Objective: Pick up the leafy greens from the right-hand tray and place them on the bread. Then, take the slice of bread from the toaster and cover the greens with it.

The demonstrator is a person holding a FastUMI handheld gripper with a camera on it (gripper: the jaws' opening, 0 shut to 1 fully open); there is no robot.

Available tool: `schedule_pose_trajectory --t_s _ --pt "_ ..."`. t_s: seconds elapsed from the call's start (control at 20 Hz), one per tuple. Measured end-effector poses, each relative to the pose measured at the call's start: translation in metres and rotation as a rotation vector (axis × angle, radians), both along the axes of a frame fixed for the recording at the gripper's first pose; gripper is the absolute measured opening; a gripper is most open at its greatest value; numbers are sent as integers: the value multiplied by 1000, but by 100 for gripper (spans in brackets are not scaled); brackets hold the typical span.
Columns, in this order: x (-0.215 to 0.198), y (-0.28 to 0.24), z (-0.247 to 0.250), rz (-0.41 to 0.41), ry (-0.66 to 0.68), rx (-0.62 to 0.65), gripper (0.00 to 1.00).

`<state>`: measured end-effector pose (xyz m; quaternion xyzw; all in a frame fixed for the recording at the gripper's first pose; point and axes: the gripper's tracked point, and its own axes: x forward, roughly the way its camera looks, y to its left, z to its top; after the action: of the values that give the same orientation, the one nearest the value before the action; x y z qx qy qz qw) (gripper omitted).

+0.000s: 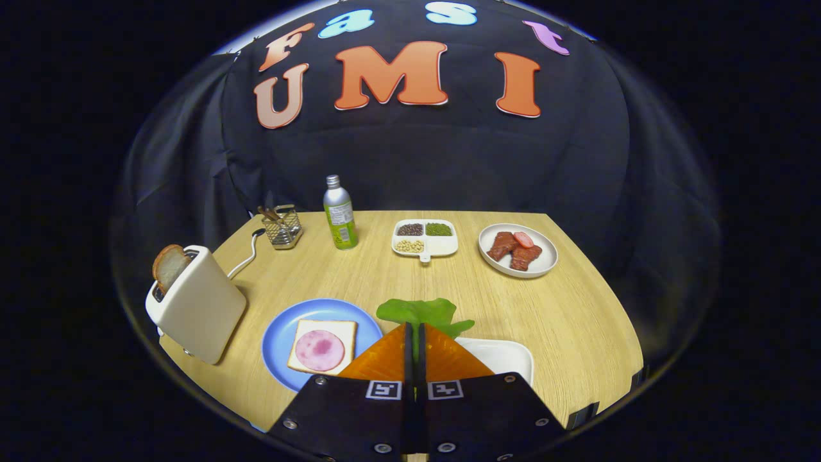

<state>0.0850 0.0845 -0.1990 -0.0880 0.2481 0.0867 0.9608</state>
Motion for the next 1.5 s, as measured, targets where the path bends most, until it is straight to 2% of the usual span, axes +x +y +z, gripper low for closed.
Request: schedule_pose_trajectory --t_s 0.2,0.6,0.85,1.15,1.25,1.35,1.5 --pt "-3 40 -5 71 2 -9 1" --pt "-6 109 -47 207 53 -61 1" --pt "2 122 -85 210 85 -124 3" --pt "0 136 -120 216 139 -125 4" --pt "-1 135 -123 216 135 -152 10" --pt "-1 129 -122 192 124 -167 20" --pt "-5 131 -104 170 104 -96 82"
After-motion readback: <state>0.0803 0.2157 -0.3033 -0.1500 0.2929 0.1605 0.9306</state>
